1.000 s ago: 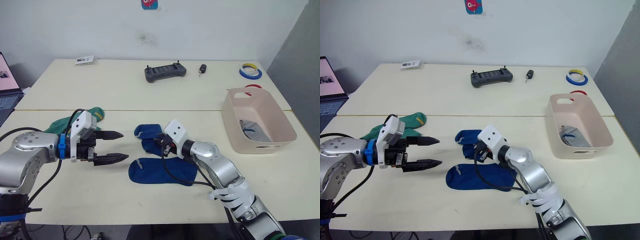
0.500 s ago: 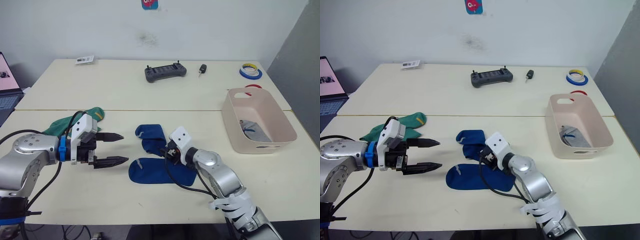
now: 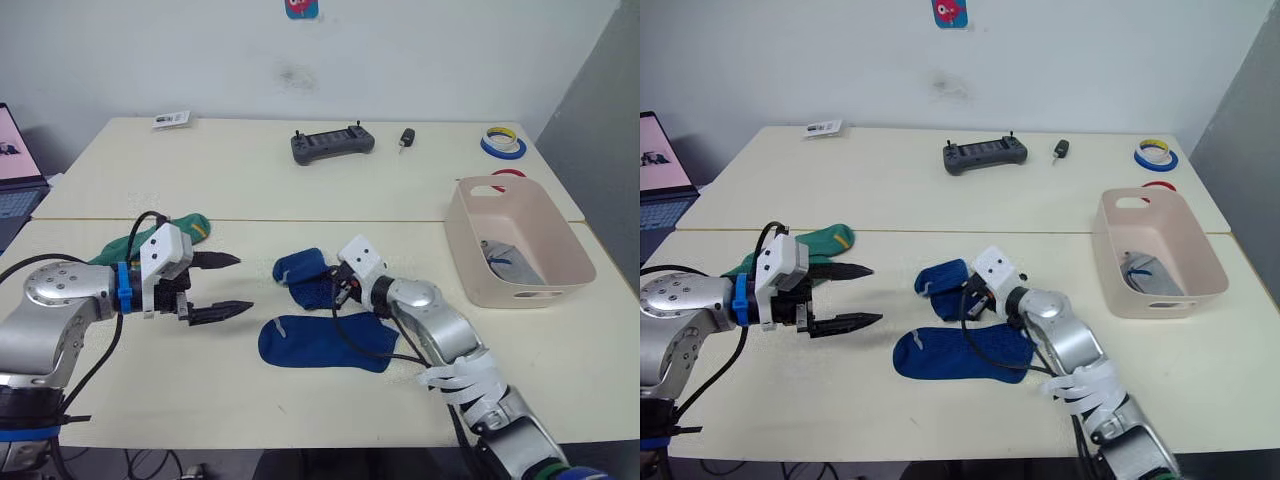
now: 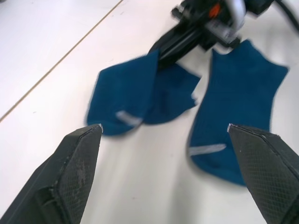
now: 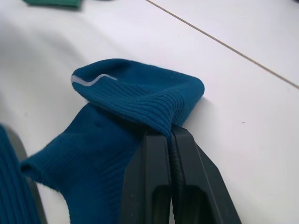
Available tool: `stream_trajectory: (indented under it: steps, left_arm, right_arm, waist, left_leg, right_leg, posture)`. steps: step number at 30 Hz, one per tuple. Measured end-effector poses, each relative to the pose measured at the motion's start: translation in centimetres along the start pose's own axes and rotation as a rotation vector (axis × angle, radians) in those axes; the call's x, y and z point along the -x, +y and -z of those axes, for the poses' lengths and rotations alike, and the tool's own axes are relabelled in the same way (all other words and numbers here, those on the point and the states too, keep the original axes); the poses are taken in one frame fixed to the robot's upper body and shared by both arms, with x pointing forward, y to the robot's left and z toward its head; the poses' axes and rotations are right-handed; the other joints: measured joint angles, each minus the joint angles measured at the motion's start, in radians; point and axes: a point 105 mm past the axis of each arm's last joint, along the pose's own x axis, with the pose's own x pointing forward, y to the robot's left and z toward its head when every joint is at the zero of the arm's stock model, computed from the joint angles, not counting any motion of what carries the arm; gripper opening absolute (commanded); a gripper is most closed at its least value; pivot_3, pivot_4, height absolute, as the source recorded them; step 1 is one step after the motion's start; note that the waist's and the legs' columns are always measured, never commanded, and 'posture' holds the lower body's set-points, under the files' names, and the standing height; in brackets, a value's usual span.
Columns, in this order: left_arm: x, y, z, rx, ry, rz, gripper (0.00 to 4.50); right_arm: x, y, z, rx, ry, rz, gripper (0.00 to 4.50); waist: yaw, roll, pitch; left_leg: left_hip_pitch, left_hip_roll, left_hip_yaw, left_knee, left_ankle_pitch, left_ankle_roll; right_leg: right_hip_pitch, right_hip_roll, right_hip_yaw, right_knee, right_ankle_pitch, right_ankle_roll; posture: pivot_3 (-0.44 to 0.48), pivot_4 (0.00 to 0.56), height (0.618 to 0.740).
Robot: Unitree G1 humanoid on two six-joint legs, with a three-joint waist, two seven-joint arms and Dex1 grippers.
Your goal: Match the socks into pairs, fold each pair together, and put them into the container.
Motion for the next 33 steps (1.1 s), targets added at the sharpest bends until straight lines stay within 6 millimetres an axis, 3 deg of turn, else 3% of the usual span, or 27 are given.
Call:
stream_trajectory:
  steps: [6, 12, 16, 23, 28, 33]
  left_arm:
    - [-0.1, -0.5, 0.5, -0.028, 0.010, 0.028, 4.50]
    - [-0.4, -1.1, 0.9, -0.022, 0.020, 0.054, 4.50]
    - [-0.9, -1.6, 1.1, -0.029, 0.029, 0.086, 4.50]
    - [-2.5, -1.4, 1.1, -0.130, 0.062, 0.125, 4.50]
    - [-4.4, -0.7, 1.5, -0.199, 0.059, 0.145, 4.50]
    - [-6.0, 0.3, 1.5, -0.301, 0.063, 0.158, 4.50]
  right_arm:
    - [1.6, -0.5, -1.5, 0.150, 0.047, -0.211, 0.02]
    - [0.9, -1.8, -0.1, 0.194, 0.127, -0.303, 0.02]
    - [-0.4, -2.2, 0.3, 0.245, 0.154, -0.324, 1.02]
    - [-1.0, -3.4, -0.2, 0.322, 0.163, -0.319, 3.41]
    - [1.5, -3.4, -0.5, 0.358, 0.141, -0.333, 3.41]
    - [4.1, -2.1, -0.3, 0.407, 0.112, -0.358, 3.41]
  waist:
    - [0.000, 0.000, 0.000]
    - [-0.002, 0.000, 0.000]
    - [-0.002, 0.000, 0.000]
    - [0.002, 0.000, 0.000]
    - [0.007, 0.000, 0.000]
    - [0.005, 0.000, 0.000]
  left_leg:
    - [0.000, 0.000, 0.000, 0.000, 0.000, 0.000]
    - [0.000, 0.000, 0.000, 0.000, 0.000, 0.000]
    - [0.000, 0.000, 0.001, 0.001, 0.000, 0.000]
    - [0.000, 0.000, 0.002, 0.001, 0.000, 0.000]
    - [-0.002, 0.000, 0.001, 0.005, 0.000, 0.000]
    - [-0.002, 0.000, 0.001, 0.005, 0.000, 0.000]
  right_leg:
    - [0.000, 0.000, 0.000, 0.000, 0.000, 0.000]
    - [0.000, 0.000, 0.000, 0.000, 0.000, 0.000]
    - [-0.001, 0.000, 0.000, 0.001, 0.000, 0.000]
    - [-0.001, 0.000, -0.001, 0.001, 0.000, 0.000]
    - [0.000, 0.000, -0.001, 0.001, 0.000, 0.000]
    - [0.000, 0.000, -0.002, 0.001, 0.000, 0.000]
  posture:
    - [0.000, 0.150, 0.740]
    - [0.000, 0.150, 0.740]
    - [0.000, 0.150, 0.740]
    - [0.000, 0.150, 0.740]
    - [0.000, 0.150, 0.740]
    - [0.000, 0.150, 0.740]
